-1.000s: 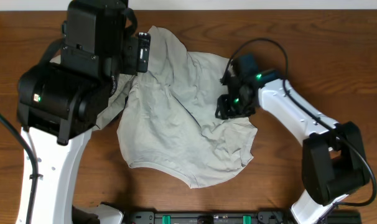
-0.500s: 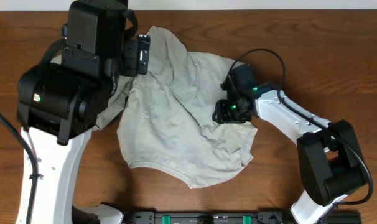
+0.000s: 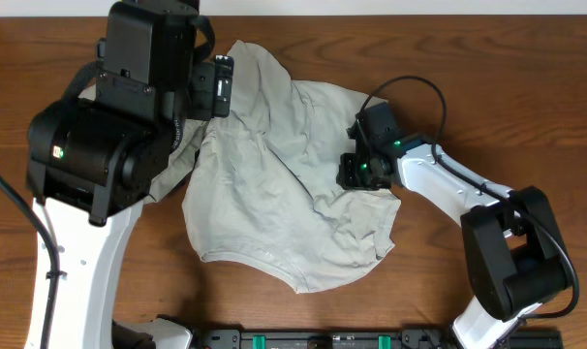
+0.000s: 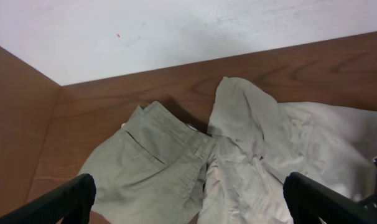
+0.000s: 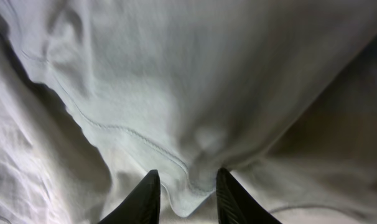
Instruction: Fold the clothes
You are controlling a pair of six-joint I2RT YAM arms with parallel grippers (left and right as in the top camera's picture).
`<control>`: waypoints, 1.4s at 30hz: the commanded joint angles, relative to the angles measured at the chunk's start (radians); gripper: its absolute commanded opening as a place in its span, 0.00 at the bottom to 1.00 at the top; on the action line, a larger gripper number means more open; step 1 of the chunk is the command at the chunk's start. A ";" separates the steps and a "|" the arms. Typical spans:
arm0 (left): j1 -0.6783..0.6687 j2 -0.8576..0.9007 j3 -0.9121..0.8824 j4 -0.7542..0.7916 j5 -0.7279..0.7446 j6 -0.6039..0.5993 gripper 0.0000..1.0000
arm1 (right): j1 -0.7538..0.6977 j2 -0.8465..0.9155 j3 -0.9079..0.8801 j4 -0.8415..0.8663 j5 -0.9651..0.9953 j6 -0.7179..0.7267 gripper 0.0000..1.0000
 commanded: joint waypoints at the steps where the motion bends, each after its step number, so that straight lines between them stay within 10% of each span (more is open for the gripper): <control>1: 0.000 -0.002 0.015 -0.004 -0.009 -0.010 0.98 | 0.016 -0.008 -0.005 0.012 0.020 0.007 0.30; 4: 0.000 -0.002 0.015 -0.004 -0.009 -0.010 0.98 | 0.034 -0.008 -0.005 0.003 0.044 0.008 0.41; 14: 0.000 -0.002 0.015 -0.004 -0.009 -0.010 0.98 | 0.089 -0.008 -0.025 -0.001 0.140 0.082 0.28; 20: 0.000 -0.002 0.015 -0.004 -0.009 -0.010 0.98 | 0.089 -0.008 -0.038 0.008 0.167 0.122 0.01; 42: 0.000 -0.002 0.015 -0.004 -0.009 -0.010 0.98 | -0.142 -0.204 0.037 0.077 0.010 -0.018 0.04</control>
